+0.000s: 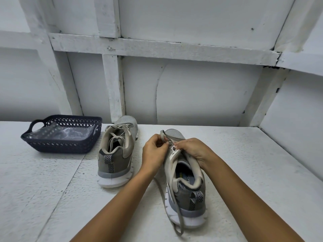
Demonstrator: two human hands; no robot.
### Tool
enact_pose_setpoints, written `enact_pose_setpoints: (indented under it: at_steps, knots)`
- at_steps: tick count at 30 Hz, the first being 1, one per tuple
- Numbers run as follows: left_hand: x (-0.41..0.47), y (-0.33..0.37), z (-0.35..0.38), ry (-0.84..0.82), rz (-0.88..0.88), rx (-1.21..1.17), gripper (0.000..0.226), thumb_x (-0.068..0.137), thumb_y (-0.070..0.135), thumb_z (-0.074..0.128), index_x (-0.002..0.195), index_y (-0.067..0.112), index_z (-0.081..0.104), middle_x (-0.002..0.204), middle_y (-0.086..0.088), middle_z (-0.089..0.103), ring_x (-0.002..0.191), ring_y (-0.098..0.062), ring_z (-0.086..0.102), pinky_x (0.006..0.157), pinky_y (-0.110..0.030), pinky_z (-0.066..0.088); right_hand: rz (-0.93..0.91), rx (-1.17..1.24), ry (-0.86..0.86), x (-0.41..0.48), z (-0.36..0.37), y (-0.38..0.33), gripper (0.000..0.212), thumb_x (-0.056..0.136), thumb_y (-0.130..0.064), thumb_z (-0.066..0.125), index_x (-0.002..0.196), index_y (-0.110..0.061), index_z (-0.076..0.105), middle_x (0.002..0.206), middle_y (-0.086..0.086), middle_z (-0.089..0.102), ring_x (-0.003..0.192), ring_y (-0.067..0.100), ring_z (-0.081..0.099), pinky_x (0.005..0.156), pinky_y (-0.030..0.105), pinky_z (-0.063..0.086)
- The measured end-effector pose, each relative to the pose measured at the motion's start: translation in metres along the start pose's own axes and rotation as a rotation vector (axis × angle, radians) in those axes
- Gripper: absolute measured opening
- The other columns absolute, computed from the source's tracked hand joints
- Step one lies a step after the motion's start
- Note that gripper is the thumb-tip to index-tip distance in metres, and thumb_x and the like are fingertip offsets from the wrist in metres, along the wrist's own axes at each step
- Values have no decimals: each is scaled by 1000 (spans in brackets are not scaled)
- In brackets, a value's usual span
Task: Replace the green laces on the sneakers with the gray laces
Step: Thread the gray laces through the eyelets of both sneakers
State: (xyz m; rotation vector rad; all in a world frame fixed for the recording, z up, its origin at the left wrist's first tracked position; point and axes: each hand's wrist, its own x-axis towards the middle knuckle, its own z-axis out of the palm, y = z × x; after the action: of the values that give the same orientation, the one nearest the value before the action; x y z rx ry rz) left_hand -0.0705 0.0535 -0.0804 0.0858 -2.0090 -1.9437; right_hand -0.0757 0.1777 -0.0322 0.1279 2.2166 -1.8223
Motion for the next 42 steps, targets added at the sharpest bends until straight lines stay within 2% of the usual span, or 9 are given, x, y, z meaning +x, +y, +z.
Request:
enact_pose_setpoints:
  at_steps: [4,10,13,17,23,27,33,36,42]
  knots:
    - [-1,1,-2,-49,-23,-24,25,81,-3,64,71,20,62,73,1,66,73,-15,61,75,-31,51,19,-8,3,2,1,1,18,81,3,58,70,-4,70,85,22,65,80,29,60,91,46,49]
    - [-1,10,-7,-183,-74,43,27,82,-1,64,68,21,70,65,6,68,63,-4,61,71,-25,49,36,-120,56,7,3,0,14,84,-5,61,71,-5,67,71,12,62,70,23,58,75,38,51]
    - [-1,14,-11,-241,-90,155,32,80,32,64,55,12,65,60,0,59,63,-9,53,70,-25,40,51,-193,83,9,4,-1,12,82,-12,66,73,-5,67,74,13,63,72,24,59,72,37,51]
    - [-12,25,-17,-339,-54,232,67,67,73,43,71,8,59,74,-4,52,72,-11,47,71,-29,36,13,-260,63,8,5,1,17,81,-21,68,68,-9,65,72,10,64,65,20,57,64,28,45]
    - [-42,30,-6,-325,-5,196,29,93,35,52,115,19,62,112,2,66,107,-8,59,93,-24,44,-74,-219,90,0,0,0,15,84,-4,52,71,-7,59,68,9,56,63,20,51,55,24,39]
    - [-45,24,2,-229,-70,122,58,85,47,46,137,20,47,141,6,47,129,-6,43,111,-27,31,-175,77,278,3,-3,0,24,89,-3,39,74,-2,58,76,15,60,72,25,57,62,31,47]
    - [-47,22,3,-168,-42,153,45,96,38,42,133,13,52,136,-1,53,129,-12,44,113,-33,29,-286,560,94,-19,-22,-26,29,98,-2,23,74,-10,38,57,7,46,46,16,51,63,36,51]
    - [-48,23,4,-148,-43,192,37,100,30,40,130,14,54,131,0,55,124,-13,46,103,-24,32,-235,336,52,-25,-30,-28,27,100,-6,26,75,-12,35,59,5,36,42,14,38,53,31,50]
    - [-51,28,3,-151,-52,163,31,100,27,39,122,17,59,124,0,60,117,-12,52,98,-25,36,-15,-245,28,-15,-46,-30,27,93,-11,41,70,-9,56,66,5,53,56,17,50,57,26,45]
